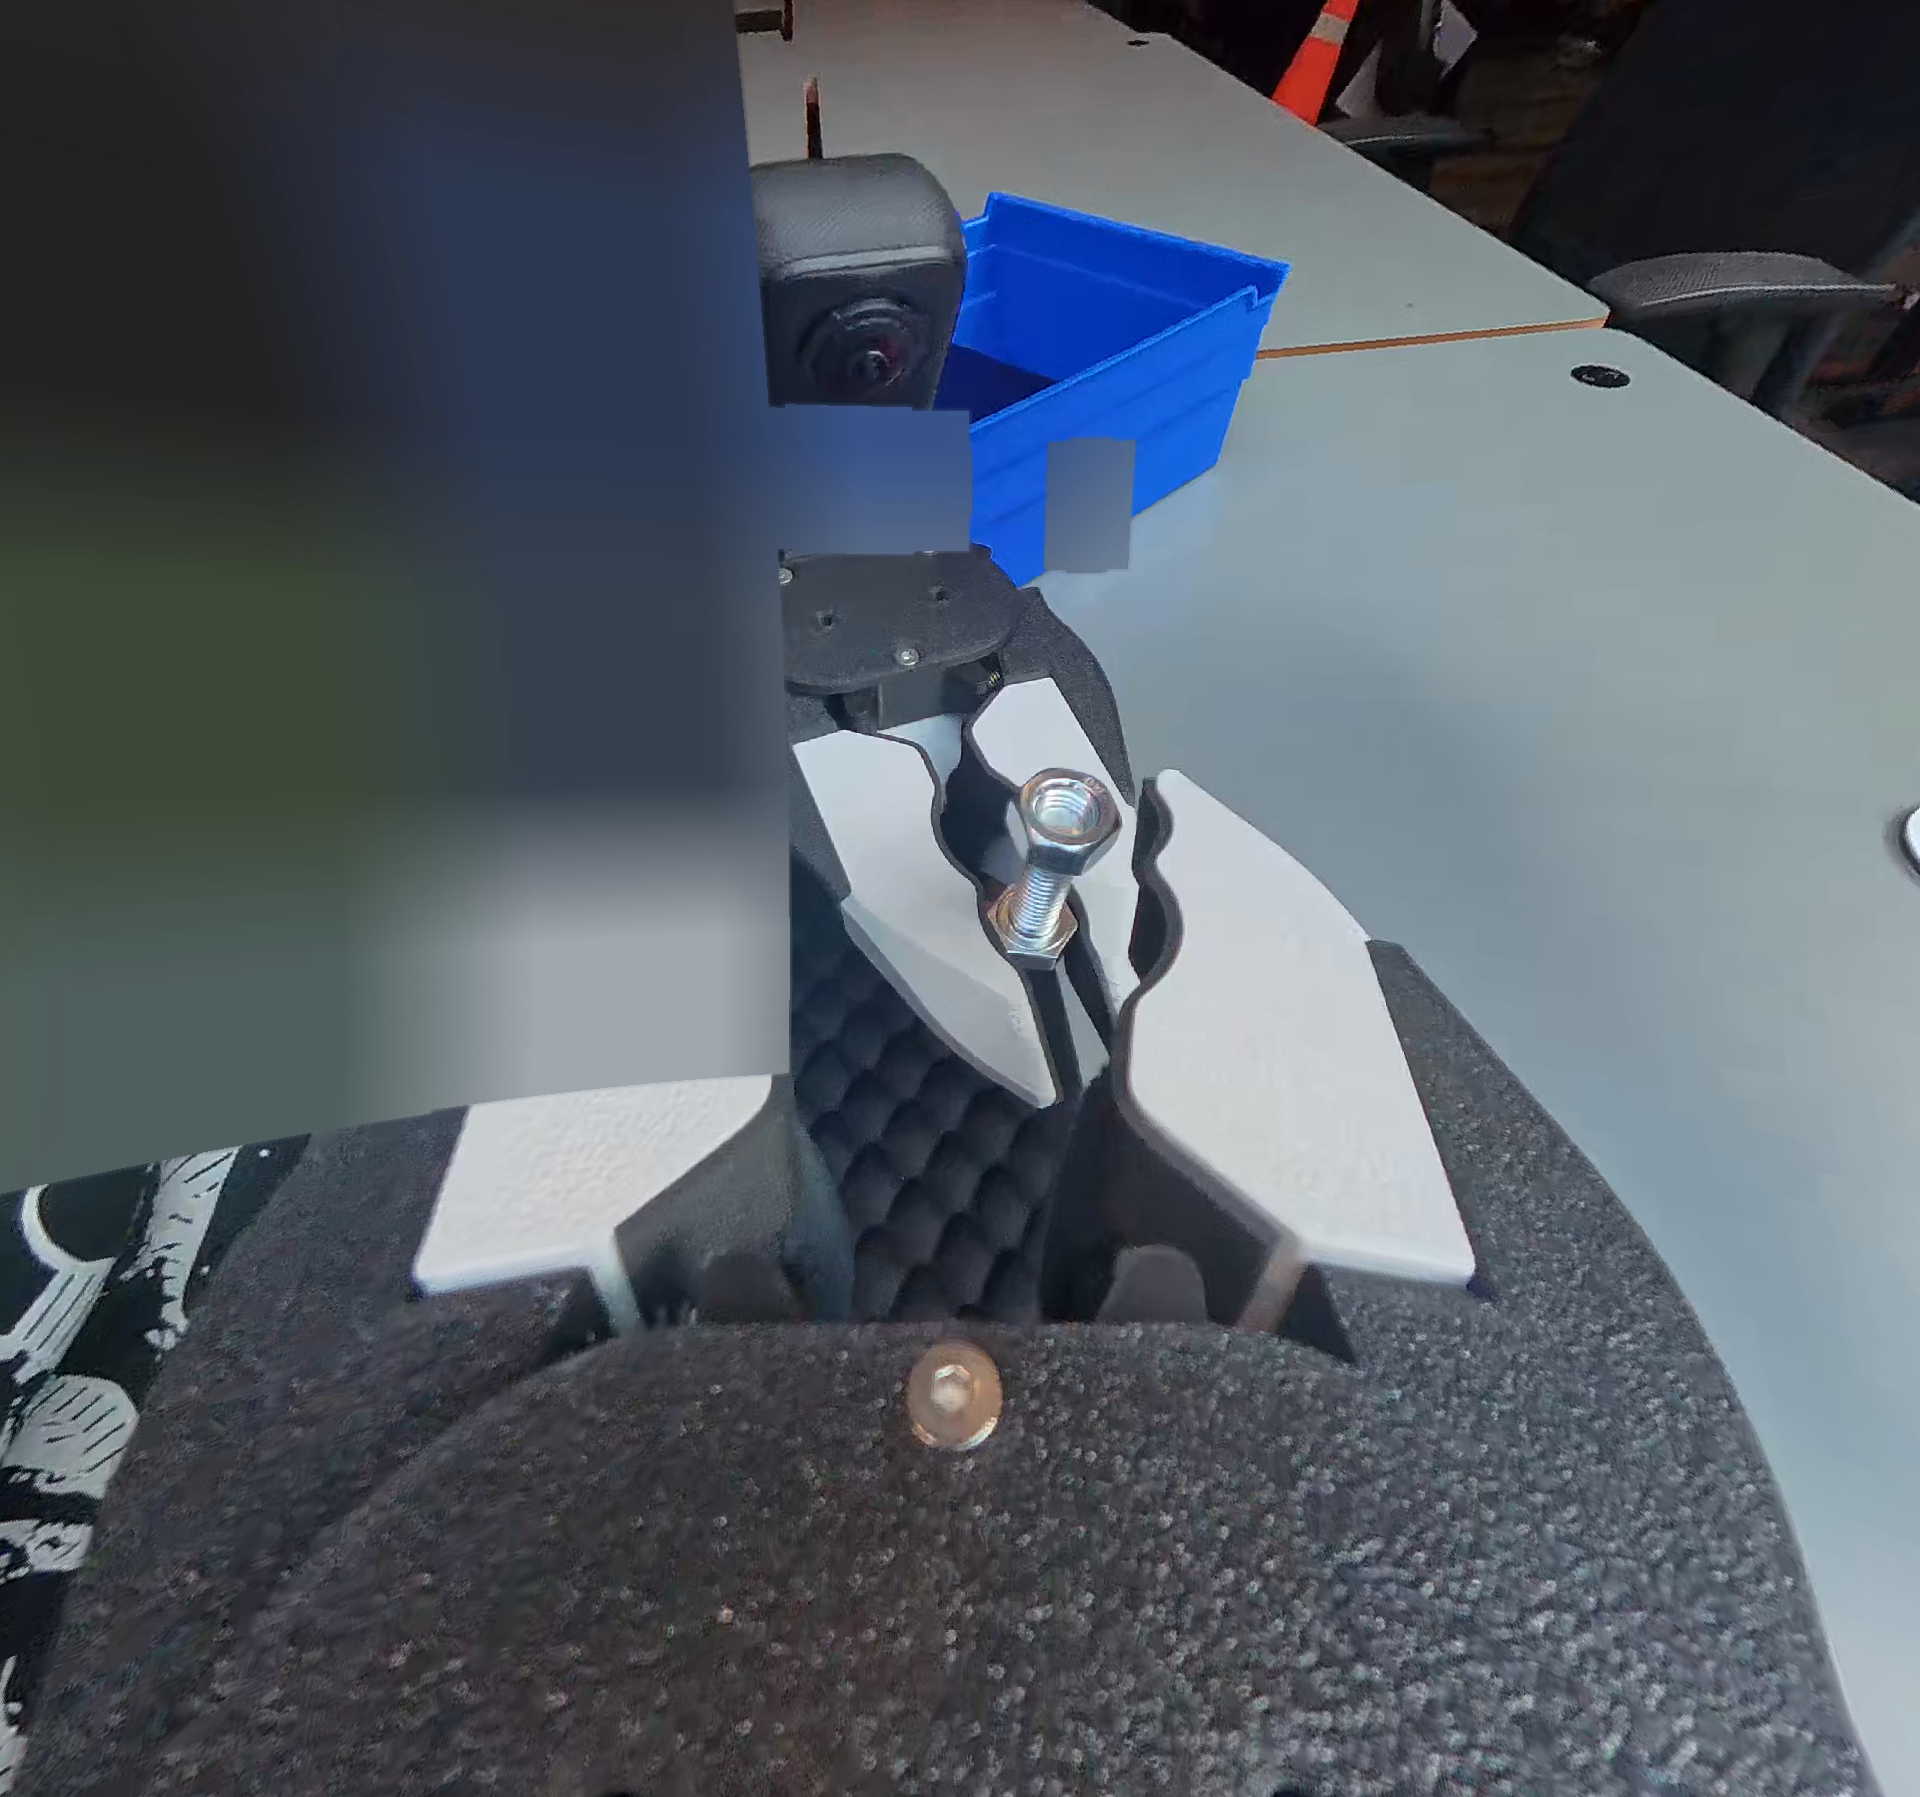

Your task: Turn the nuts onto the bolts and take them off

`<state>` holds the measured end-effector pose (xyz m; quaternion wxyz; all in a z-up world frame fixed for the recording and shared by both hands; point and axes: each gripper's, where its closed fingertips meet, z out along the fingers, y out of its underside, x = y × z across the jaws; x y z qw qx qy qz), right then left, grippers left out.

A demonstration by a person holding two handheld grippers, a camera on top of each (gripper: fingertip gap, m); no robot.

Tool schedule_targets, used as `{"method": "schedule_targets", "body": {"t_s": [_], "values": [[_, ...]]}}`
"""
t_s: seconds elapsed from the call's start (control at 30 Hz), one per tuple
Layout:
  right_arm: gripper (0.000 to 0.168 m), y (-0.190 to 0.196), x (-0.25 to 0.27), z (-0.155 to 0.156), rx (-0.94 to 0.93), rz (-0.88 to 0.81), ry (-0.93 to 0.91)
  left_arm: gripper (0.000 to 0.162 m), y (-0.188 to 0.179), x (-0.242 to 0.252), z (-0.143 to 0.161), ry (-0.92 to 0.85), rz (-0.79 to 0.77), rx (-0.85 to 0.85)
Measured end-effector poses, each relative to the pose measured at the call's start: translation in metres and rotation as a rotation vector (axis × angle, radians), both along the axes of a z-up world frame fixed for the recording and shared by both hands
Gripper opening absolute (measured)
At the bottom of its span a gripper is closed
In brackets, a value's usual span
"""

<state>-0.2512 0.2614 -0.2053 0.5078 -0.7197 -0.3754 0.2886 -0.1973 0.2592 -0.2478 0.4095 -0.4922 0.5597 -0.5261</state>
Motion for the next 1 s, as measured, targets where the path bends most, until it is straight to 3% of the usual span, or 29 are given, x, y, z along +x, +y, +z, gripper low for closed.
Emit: {"method": "schedule_targets", "body": {"t_s": [0.67,0.9,1.0], "values": [[0.062,-0.028,0.006,0.001,-0.024,-0.091,0.057,0.014,0.001,0.000,0.000,0.001,0.009,0.000],[0.084,-0.007,0.008,0.004,0.028,-0.151,0.122,0.014,-0.002,0.000,-0.002,0.009,-0.007,0.011],[0.077,-0.002,0.003,0.010,0.072,-0.138,0.144,0.013,-0.002,0.000,-0.002,0.011,-0.009,0.008]]}}
